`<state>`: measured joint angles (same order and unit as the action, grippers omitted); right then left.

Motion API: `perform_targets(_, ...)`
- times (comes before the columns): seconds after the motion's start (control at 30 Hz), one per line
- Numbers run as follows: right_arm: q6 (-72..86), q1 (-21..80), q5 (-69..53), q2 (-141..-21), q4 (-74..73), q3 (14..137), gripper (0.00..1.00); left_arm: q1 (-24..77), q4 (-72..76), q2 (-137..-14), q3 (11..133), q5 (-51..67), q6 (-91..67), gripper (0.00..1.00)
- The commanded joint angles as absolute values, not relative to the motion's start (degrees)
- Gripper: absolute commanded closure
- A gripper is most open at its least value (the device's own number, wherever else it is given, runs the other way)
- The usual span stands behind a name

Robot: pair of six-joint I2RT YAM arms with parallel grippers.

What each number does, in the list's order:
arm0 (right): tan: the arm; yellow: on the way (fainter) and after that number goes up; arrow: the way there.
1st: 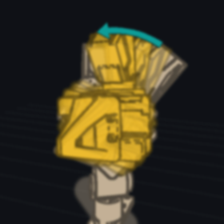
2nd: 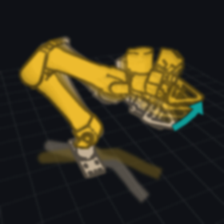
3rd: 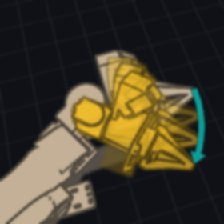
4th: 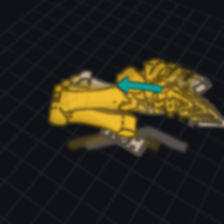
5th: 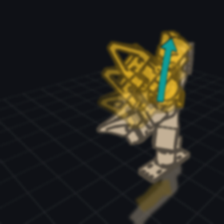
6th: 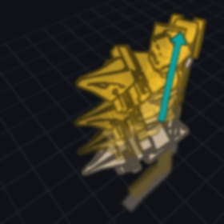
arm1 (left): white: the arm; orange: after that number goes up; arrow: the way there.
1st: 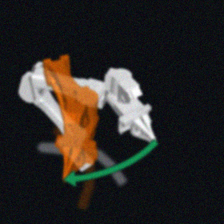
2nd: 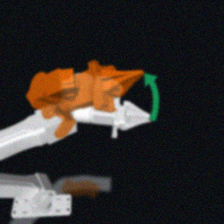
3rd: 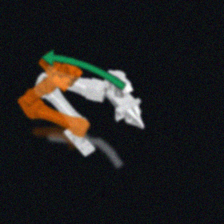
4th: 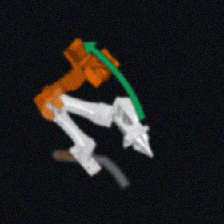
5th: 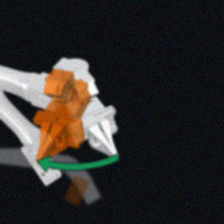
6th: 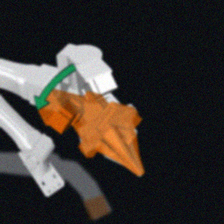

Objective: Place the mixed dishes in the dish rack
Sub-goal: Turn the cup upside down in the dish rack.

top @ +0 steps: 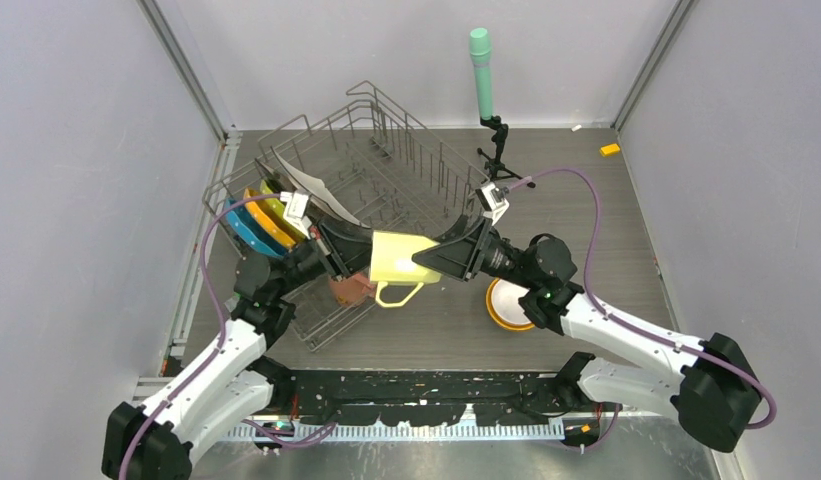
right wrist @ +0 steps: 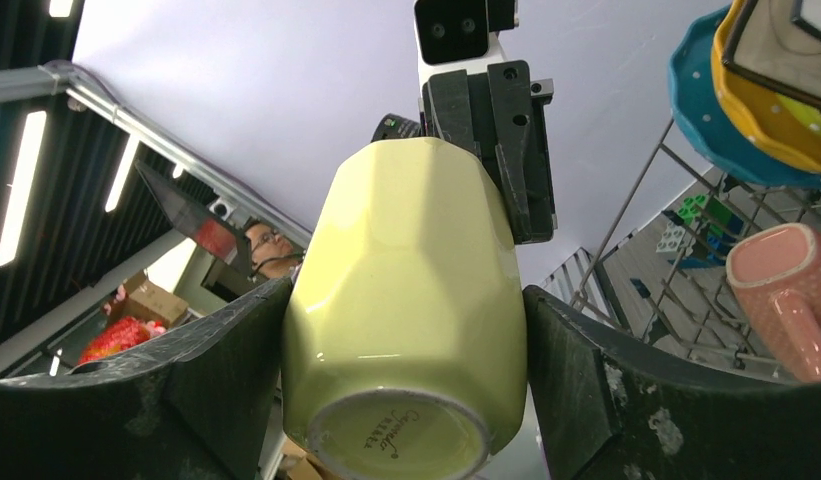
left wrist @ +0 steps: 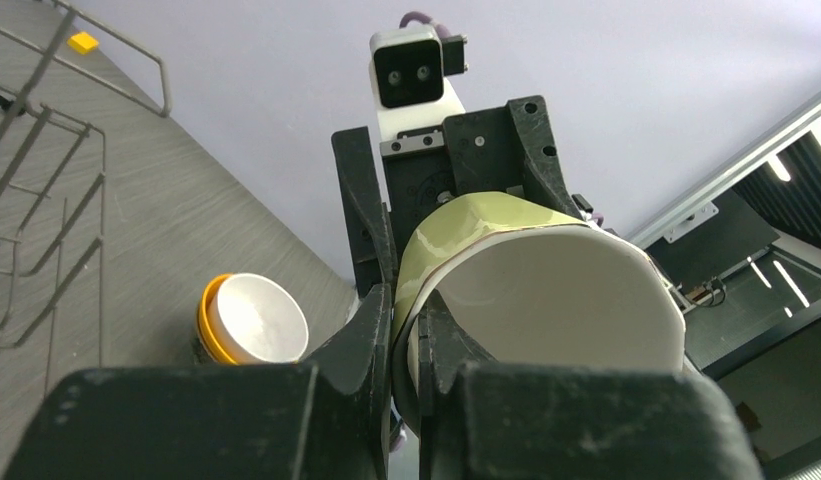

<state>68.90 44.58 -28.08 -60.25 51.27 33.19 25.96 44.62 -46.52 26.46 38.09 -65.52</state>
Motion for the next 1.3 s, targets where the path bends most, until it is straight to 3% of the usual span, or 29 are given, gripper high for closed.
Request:
perform_targets(0.0,66.4,45.8,-32.0,-56.0,47.9,34.9,0.13,26.5,40.1,-42.1,29.4,34.8,-60.1,1.0)
perform_targets(0.67,70.7,45.9,-37.6,-56.8,53.7,33.7,0.12,26.5,40.2,-41.9,29.4,33.3,-60.2,1.0)
perform_targets(0.73,69.7,45.9,-37.5,-56.1,52.2,33.8,0.21,26.5,39.9,-41.9,29.4,33.2,-60.2,1.0)
perform_targets(0.83,69.1,45.9,-38.0,-55.9,51.2,34.0,0.49,26.5,39.5,-41.9,29.3,32.7,-59.8,1.0)
perform_targets(1.07,68.5,45.8,-38.3,-55.6,49.0,35.2,0.76,26.5,36.9,-41.3,29.0,30.8,-58.1,1.0)
perform_targets(1.17,65.3,45.9,-37.2,-55.0,44.0,36.5,0.82,26.5,34.3,-40.5,29.0,30.0,-56.9,0.99)
perform_targets(1.27,63.3,45.9,-35.4,-54.7,40.1,37.9,0.88,26.5,30.6,-39.2,29.1,28.3,-55.1,0.78)
